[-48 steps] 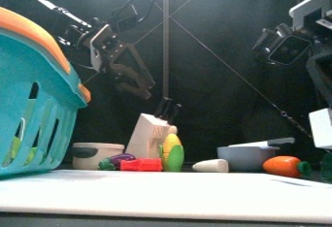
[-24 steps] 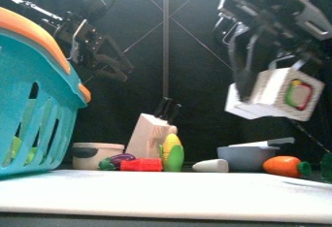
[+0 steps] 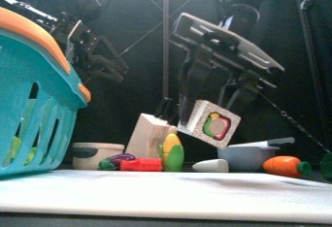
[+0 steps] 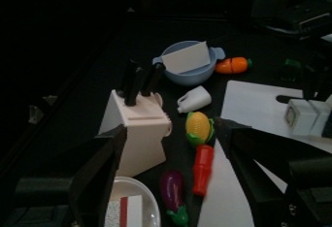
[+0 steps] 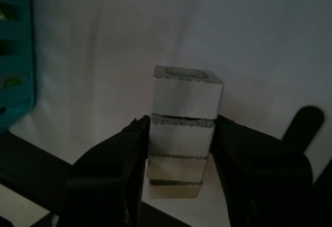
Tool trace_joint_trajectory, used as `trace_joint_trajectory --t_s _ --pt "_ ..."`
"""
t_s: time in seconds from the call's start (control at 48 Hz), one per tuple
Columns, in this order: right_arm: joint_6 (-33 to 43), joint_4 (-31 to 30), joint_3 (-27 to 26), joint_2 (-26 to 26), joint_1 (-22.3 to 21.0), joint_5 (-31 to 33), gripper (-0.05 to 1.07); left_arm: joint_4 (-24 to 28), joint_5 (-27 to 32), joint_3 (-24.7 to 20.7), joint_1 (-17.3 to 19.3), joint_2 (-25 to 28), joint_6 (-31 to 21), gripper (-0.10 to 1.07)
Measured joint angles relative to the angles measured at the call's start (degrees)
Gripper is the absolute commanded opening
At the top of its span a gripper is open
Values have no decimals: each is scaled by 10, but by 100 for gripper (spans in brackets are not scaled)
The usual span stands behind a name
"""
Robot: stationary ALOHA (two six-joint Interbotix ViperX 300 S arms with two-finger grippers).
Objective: Place white sushi roll on board
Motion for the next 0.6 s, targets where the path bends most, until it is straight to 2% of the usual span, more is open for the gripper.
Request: trace_joint_trajectory --t_s 0.292,0.604 --pt "1 23 -24 35 -19 18 66 -6 0 2 0 -3 0 103" --pt "38 4 -29 57 -22 53 66 -14 0 2 0 -3 0 103"
